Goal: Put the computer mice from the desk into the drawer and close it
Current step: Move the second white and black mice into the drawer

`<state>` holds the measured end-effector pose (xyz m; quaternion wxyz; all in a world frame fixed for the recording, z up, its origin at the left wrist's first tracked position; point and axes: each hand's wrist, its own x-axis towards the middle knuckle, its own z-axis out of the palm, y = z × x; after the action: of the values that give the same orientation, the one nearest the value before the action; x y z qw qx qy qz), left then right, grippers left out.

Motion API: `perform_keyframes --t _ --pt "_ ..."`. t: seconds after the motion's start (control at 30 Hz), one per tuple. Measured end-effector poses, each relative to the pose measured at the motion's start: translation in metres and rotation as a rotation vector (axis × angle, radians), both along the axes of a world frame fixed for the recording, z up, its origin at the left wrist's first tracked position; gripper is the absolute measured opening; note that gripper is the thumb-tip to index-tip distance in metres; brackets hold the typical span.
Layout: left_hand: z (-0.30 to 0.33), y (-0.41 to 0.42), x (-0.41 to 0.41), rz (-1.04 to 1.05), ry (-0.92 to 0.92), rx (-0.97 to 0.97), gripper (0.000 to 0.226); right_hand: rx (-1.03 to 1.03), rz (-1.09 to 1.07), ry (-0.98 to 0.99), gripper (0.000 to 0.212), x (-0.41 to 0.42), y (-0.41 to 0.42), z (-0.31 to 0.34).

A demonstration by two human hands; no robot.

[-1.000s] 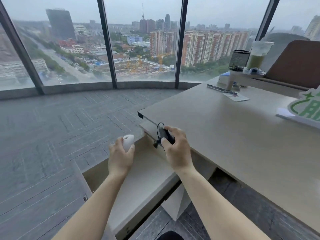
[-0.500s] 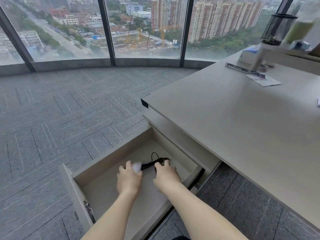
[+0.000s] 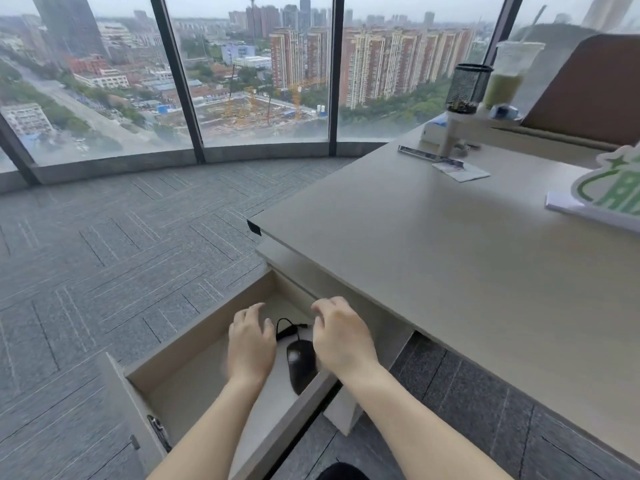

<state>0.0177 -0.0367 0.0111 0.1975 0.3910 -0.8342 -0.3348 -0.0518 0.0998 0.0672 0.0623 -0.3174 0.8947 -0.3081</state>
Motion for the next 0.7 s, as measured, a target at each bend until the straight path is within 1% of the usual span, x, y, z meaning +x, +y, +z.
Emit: perform_keyframes --t 0.07,0.17,0.23,0.3,0.43,0.5,0.6,0.7 --pt "0.026 0.028 -0.013 -0.083 0.114 -0.033 0.036 -0.134 -0.061 0.075 0.030 -0.002 0.038 0.033" --pt "0.063 0.085 -0.036 -0.216 0.271 -0.076 0.033 -0.253 -0.182 0.186 0.029 -0.011 0.106 0.070" --pt "0.084 0.132 -0.051 -0.316 0.338 -0.081 0.032 -0.308 -0.305 0.245 0.028 -0.021 0.158 0.085" --pt "0.100 0.184 -0.067 -0.435 0.354 -0.060 0.031 -0.339 -0.447 0.290 0.028 -0.034 0.216 0.092" --pt "0.112 0.294 -0.095 -0.745 0.239 0.029 0.039 -0.310 -0.701 0.311 0.029 -0.063 0.331 0.089" --pt "0.114 0.343 -0.105 -0.849 0.182 0.046 0.047 -0.282 -0.807 0.322 0.031 -0.079 0.379 0.081" --pt "0.113 0.403 -0.118 -0.922 0.080 0.032 0.058 -0.216 -0.883 0.310 0.036 -0.101 0.435 0.072" --pt "0.111 0.442 -0.128 -0.917 -0.009 -0.104 0.067 -0.054 -0.854 0.204 0.045 -0.128 0.469 0.061"
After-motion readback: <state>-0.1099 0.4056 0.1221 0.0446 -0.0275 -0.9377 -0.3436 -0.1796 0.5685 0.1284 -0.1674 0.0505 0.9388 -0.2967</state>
